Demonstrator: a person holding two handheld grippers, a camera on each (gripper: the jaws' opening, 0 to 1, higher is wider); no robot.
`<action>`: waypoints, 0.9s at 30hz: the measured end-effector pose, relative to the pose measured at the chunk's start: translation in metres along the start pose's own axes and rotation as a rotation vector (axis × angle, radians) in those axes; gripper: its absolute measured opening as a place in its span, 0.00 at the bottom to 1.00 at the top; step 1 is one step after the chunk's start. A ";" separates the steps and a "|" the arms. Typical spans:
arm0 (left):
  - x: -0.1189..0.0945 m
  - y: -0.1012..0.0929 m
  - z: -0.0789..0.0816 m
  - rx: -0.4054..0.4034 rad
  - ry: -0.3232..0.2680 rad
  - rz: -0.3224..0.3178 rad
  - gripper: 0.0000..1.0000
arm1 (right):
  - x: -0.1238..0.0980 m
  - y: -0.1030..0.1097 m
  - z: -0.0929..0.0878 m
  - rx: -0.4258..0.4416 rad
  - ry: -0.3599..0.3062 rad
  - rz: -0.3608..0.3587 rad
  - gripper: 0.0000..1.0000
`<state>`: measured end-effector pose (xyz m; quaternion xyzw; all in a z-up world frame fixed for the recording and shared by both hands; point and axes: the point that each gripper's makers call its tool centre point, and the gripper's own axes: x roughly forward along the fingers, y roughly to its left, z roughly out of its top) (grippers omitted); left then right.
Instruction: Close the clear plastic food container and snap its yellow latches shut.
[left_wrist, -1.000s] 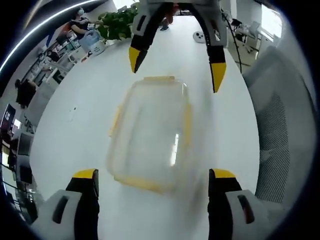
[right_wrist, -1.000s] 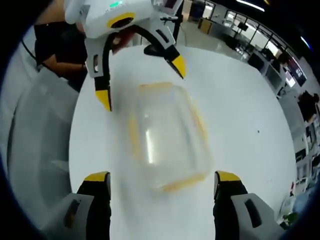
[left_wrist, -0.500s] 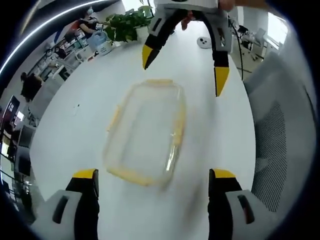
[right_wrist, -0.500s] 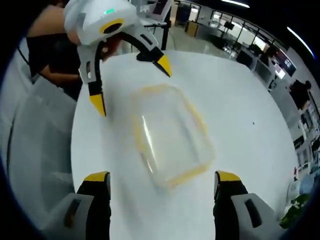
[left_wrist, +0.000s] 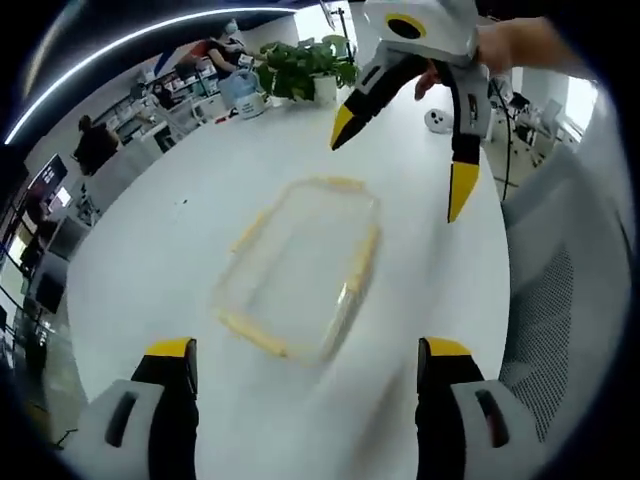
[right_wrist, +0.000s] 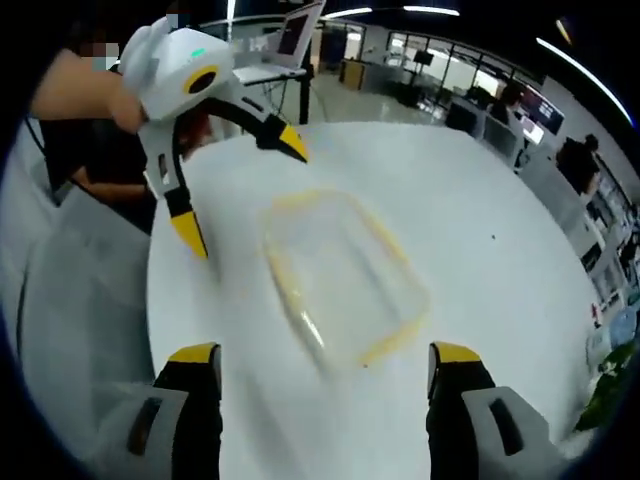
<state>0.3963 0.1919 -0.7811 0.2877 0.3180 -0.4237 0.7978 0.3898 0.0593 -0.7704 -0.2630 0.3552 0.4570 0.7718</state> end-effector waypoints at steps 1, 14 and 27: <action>-0.001 -0.002 0.003 -0.032 -0.027 0.000 0.93 | -0.001 0.001 0.000 0.008 -0.009 -0.002 0.86; -0.016 -0.005 -0.001 -0.069 -0.110 0.070 0.93 | -0.018 0.010 0.002 0.074 -0.163 -0.051 0.85; -0.022 -0.019 -0.004 -0.117 -0.162 0.076 0.93 | -0.026 0.017 -0.017 0.124 -0.187 -0.077 0.86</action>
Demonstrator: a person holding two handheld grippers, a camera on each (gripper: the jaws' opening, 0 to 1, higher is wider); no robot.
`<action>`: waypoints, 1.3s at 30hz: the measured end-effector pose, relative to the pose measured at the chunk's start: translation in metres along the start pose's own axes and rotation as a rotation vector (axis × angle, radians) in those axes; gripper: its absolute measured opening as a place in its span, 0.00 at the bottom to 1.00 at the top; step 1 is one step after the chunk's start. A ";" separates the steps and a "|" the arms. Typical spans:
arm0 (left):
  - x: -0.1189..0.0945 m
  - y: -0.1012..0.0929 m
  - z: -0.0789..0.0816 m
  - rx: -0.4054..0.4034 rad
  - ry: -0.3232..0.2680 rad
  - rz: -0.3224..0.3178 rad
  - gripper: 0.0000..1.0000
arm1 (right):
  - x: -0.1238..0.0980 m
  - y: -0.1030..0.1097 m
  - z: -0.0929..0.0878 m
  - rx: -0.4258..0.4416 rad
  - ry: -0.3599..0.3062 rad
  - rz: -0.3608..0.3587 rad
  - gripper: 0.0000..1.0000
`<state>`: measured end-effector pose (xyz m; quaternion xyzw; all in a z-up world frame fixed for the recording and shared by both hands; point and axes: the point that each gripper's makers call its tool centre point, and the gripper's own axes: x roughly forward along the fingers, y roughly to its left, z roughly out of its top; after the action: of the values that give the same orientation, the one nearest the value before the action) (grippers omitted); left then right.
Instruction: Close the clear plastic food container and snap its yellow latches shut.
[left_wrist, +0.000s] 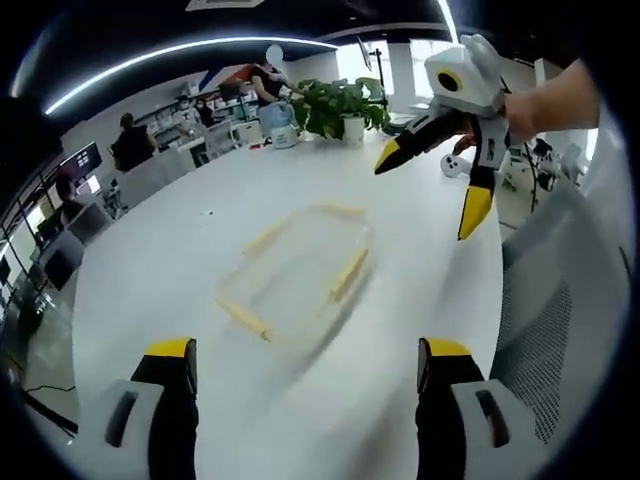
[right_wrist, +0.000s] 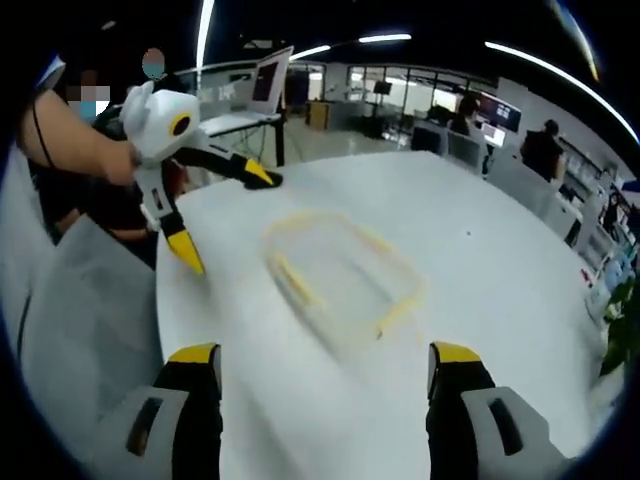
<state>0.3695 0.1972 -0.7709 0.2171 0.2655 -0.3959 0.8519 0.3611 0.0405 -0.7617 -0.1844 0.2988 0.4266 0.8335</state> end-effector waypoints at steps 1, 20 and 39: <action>-0.001 -0.001 0.000 -0.001 -0.004 -0.002 0.93 | -0.001 0.001 -0.002 0.002 -0.002 -0.002 0.86; -0.019 -0.019 -0.023 -0.064 -0.026 0.009 0.95 | -0.025 0.010 -0.031 0.110 -0.066 -0.052 0.86; -0.031 -0.032 -0.041 -0.157 -0.042 0.023 0.95 | -0.043 0.024 -0.057 0.172 -0.090 -0.095 0.88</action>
<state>0.3155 0.2197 -0.7880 0.1442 0.2756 -0.3686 0.8760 0.3024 -0.0040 -0.7775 -0.1068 0.2876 0.3672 0.8781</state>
